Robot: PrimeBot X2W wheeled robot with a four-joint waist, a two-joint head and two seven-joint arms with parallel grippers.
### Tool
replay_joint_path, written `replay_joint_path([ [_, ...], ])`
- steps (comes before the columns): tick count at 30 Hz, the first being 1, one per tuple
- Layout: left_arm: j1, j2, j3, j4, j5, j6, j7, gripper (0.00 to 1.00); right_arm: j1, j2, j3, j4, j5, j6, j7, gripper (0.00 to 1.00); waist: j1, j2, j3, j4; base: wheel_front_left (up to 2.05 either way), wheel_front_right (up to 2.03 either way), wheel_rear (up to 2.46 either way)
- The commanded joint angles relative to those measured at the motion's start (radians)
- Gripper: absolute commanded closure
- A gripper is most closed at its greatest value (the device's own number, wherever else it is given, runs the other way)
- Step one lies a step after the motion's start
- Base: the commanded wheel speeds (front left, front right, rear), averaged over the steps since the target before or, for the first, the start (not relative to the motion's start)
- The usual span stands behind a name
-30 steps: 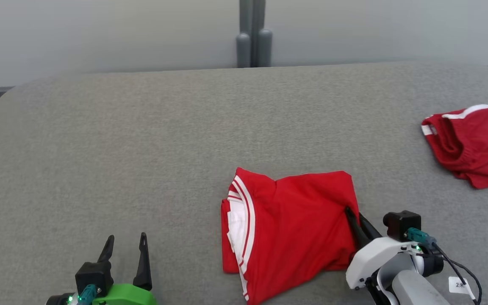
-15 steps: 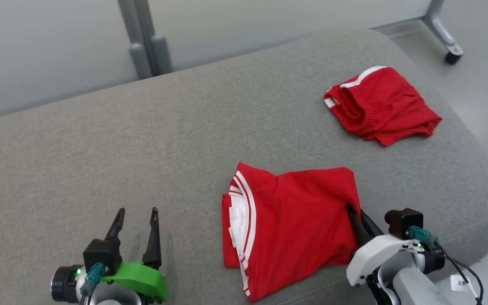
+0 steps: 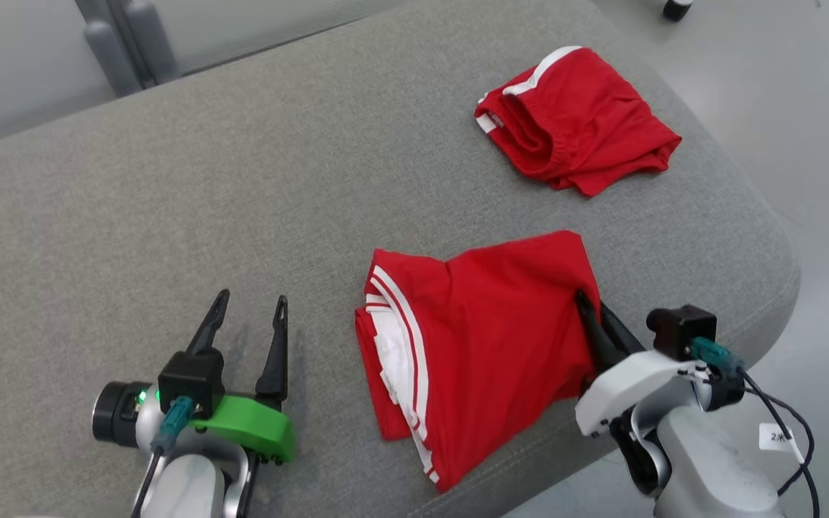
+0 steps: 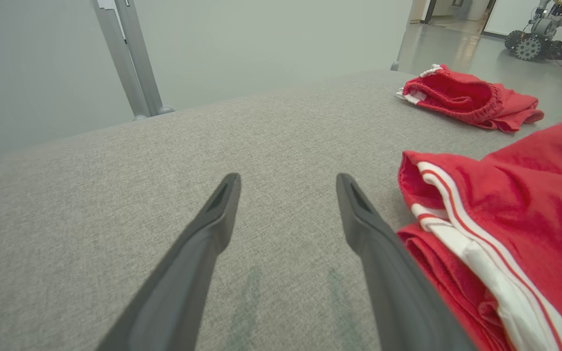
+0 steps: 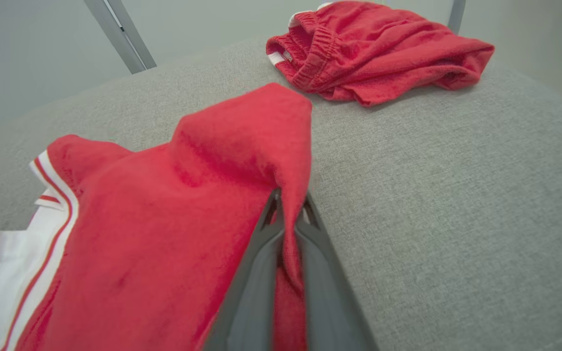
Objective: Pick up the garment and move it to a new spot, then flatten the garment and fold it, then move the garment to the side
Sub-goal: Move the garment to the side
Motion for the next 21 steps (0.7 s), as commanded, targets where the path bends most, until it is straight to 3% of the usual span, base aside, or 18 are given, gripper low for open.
replay_joint_path([
  [1,-0.031,0.006,-0.002,-0.007,0.013,-0.006,0.0,0.0,-0.039,0.0,0.008,-0.011,-0.012,-0.002,-0.002,1.0,0.0,-0.0001,0.087,-0.002,0.0,0.0,0.0],
  [12,-0.132,0.019,-0.013,-0.053,0.051,-0.019,0.0,0.0,-0.3,-0.015,-0.015,-0.03,-0.092,-0.002,-0.002,1.0,0.0,-0.0001,0.238,0.081,0.0,0.0,0.0],
  [21,-0.151,0.026,-0.016,-0.072,0.058,-0.014,0.0,0.0,-0.502,-0.13,-0.104,0.029,-0.16,-0.002,-0.002,1.0,0.0,-0.0001,0.278,0.13,0.0,0.0,0.0],
])
